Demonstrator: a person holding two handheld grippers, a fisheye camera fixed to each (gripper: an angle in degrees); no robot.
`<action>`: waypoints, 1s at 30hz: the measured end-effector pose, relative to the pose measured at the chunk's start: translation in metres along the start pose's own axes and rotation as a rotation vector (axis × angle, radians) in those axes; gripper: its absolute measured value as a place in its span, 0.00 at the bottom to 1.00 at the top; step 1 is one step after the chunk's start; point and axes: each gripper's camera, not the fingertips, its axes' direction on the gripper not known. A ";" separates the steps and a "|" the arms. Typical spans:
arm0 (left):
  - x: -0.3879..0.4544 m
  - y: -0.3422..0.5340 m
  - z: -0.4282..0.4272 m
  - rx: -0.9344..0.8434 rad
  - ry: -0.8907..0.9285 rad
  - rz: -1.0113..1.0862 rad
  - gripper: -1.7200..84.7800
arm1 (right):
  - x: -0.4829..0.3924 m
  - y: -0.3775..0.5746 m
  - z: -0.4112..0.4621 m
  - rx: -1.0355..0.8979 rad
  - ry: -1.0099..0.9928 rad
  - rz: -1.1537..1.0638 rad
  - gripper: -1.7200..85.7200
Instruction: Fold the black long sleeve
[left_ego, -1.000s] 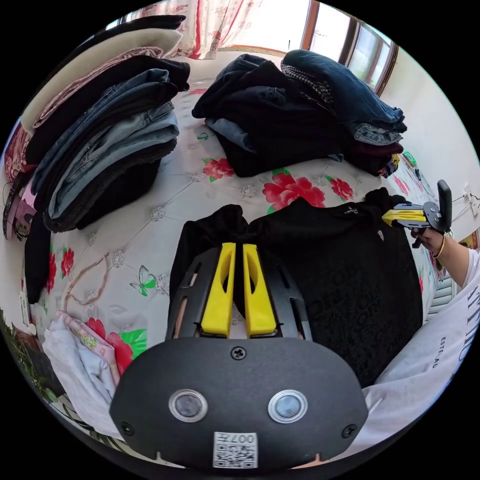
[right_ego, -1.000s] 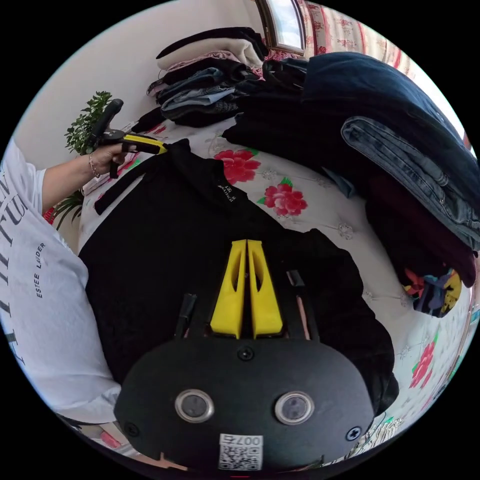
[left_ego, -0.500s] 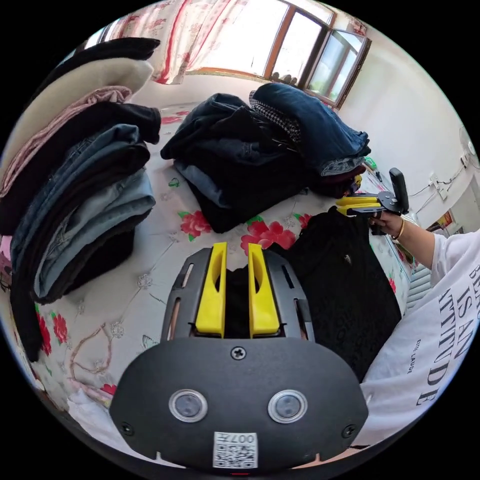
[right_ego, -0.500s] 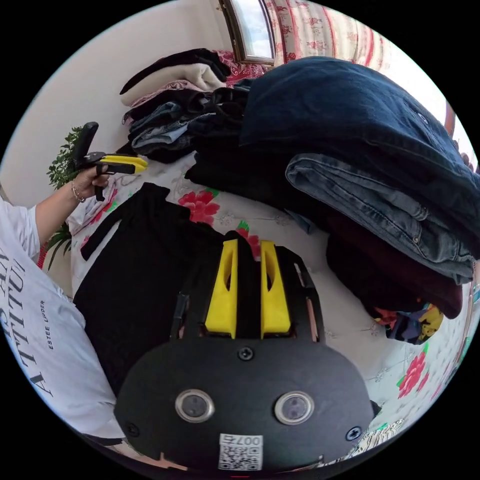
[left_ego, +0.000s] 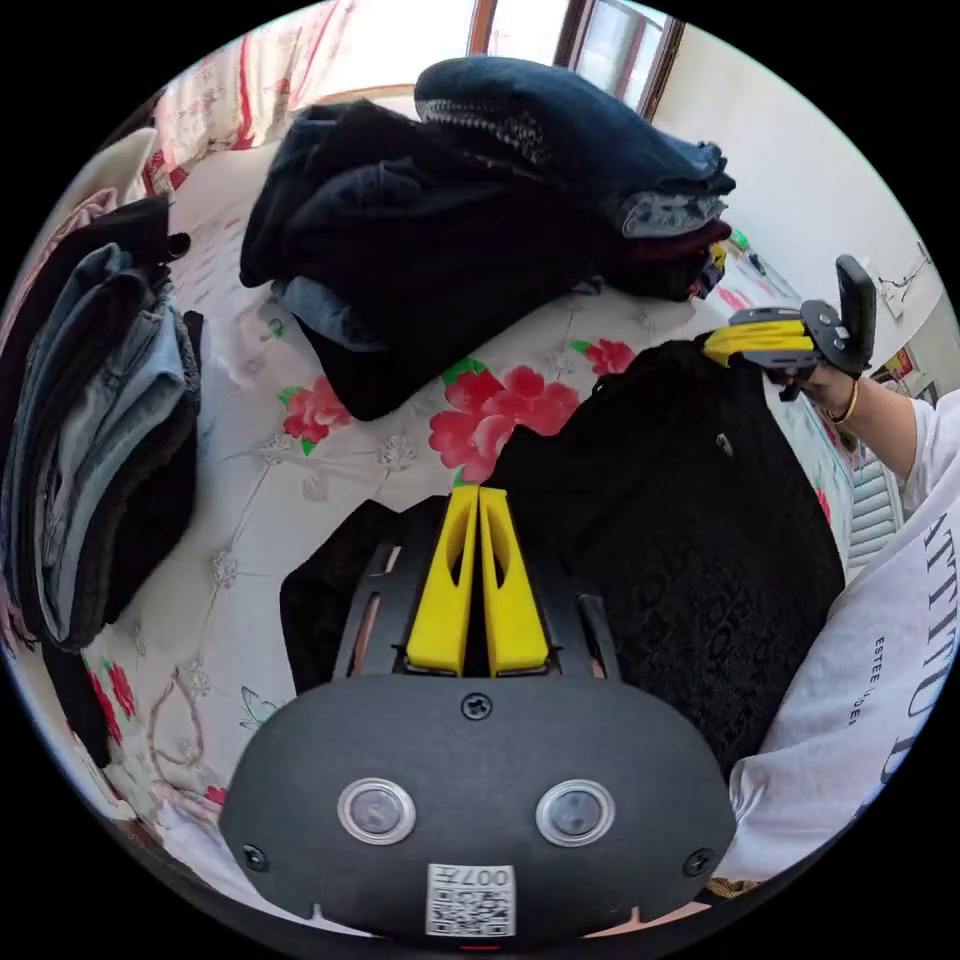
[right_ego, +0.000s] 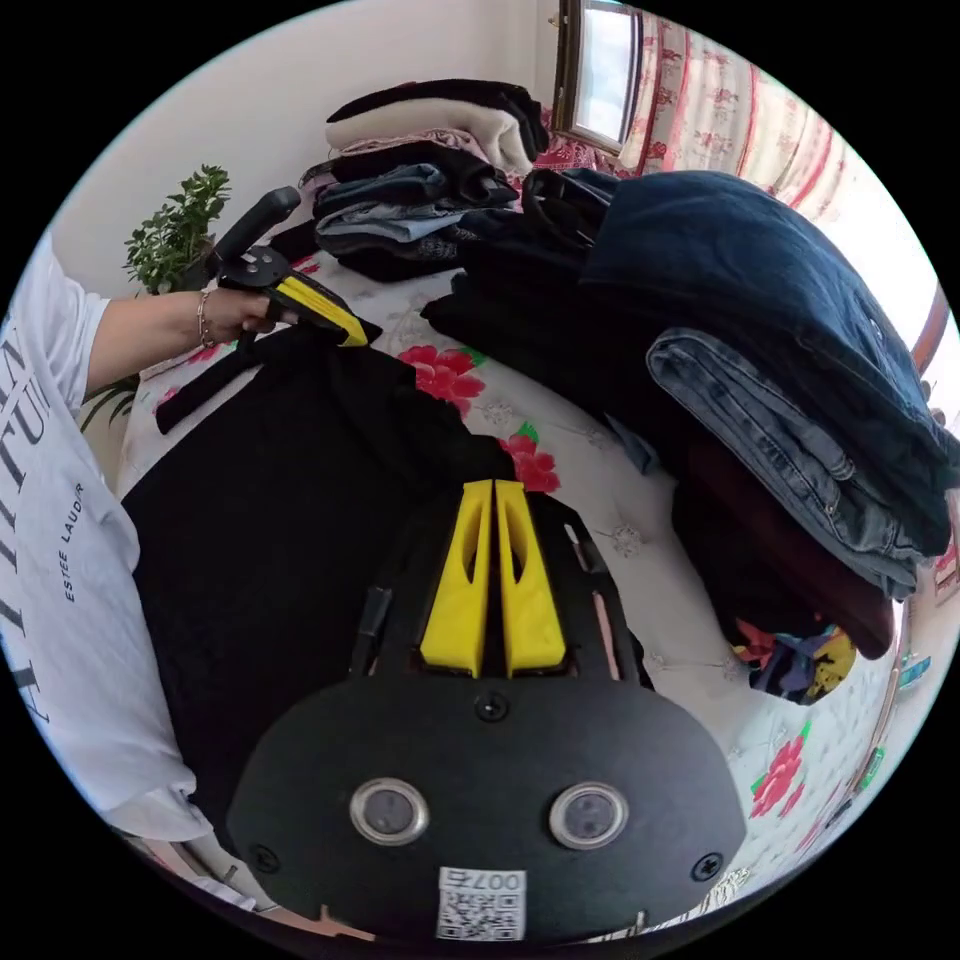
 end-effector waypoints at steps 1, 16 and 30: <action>-0.001 0.009 -0.008 0.022 0.022 -0.025 0.01 | -0.010 0.008 -0.004 -0.021 -0.030 -0.014 0.02; -0.038 -0.017 -0.027 0.147 -0.019 -0.161 0.01 | 0.011 -0.009 -0.033 0.078 0.076 0.191 0.02; -0.048 0.056 -0.063 0.119 -0.161 -0.466 0.07 | -0.024 0.034 -0.054 0.007 0.049 0.439 0.02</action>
